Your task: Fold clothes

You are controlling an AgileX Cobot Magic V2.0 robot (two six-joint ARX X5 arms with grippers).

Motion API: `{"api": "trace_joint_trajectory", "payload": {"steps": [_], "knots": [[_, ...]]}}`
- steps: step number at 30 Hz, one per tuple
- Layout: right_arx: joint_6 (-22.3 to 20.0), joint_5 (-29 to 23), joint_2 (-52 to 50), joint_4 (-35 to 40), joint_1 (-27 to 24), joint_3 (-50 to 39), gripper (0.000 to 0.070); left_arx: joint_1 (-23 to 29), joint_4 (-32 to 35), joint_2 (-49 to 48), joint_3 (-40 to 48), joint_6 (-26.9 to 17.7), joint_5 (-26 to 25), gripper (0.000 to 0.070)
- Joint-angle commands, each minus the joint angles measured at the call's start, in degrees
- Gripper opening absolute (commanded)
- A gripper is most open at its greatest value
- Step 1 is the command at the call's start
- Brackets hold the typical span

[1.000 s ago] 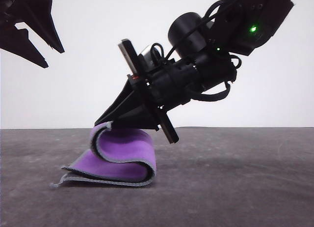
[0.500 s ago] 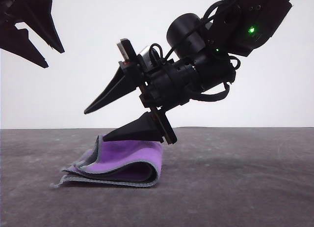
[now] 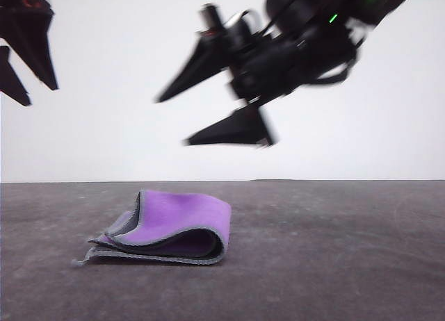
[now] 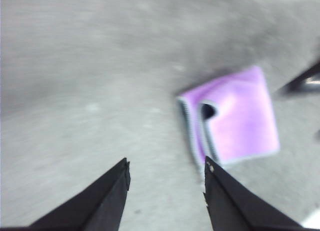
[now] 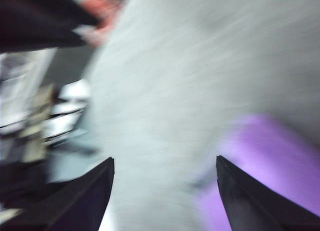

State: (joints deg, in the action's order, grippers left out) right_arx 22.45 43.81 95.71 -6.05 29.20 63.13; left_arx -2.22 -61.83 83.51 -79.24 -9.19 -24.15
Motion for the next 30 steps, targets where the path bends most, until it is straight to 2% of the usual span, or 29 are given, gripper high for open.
{"api": "trace_joint_trajectory", "payload": {"steps": [1,6,9,17,20,28,30], "knots": [[-10.19,-7.01,-3.42,-6.45,-1.31,1.18,0.0407,0.44,0.32,-1.4,-1.05,0.64,0.17,0.0284],[-21.04,-28.08,-14.77,-23.45,-6.0,1.16,0.0407,1.97,0.98,-5.08,0.05,0.76,0.17,0.0284],[-24.09,-37.55,-20.38,-30.15,-8.9,1.13,0.0407,2.01,2.79,-7.16,2.98,0.95,0.16,0.0284],[-24.69,-38.22,-28.25,-38.73,-15.72,0.91,0.0407,1.99,7.61,-9.24,11.3,2.24,0.15,0.0284],[-25.91,-38.28,-28.57,-39.93,-16.35,0.9,0.0407,1.99,7.64,-9.24,11.85,2.23,0.16,0.0284],[-25.91,-37.88,-28.57,-40.08,-16.54,0.9,0.0404,1.99,7.83,-9.25,11.85,2.47,0.14,0.0282],[-25.91,-37.84,-28.57,-40.08,-16.54,0.9,0.0379,1.99,7.79,-9.25,11.85,2.47,0.14,0.027]]}}
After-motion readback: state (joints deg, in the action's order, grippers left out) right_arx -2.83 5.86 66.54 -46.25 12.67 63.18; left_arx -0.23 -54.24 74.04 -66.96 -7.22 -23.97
